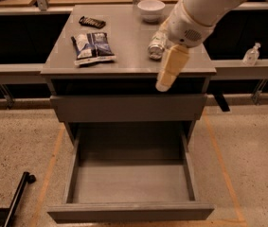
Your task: Place blue chip bag into middle drawer
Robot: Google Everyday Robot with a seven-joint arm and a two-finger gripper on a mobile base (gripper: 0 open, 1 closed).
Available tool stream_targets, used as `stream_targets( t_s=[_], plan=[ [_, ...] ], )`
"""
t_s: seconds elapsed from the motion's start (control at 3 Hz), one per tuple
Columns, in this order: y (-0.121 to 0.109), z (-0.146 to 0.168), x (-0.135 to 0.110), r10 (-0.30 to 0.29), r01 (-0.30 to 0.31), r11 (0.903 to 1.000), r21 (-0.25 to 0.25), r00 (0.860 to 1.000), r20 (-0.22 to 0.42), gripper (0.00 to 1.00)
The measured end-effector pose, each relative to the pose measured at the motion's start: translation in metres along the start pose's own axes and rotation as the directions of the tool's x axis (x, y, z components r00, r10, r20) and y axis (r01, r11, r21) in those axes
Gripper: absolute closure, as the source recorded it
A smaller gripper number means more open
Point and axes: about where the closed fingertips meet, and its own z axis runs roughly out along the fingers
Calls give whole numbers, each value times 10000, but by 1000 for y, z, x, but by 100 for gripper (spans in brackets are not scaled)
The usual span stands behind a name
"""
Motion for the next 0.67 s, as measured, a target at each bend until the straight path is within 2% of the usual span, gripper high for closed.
stream_targets(
  t_s=[0.33,0.67],
  plan=[
    [-38,40,-48,-222,228,9997,-49,9957,895,0],
    [-38,40,-48,-224,230,9997,-52,9957,895,0]
  ],
)
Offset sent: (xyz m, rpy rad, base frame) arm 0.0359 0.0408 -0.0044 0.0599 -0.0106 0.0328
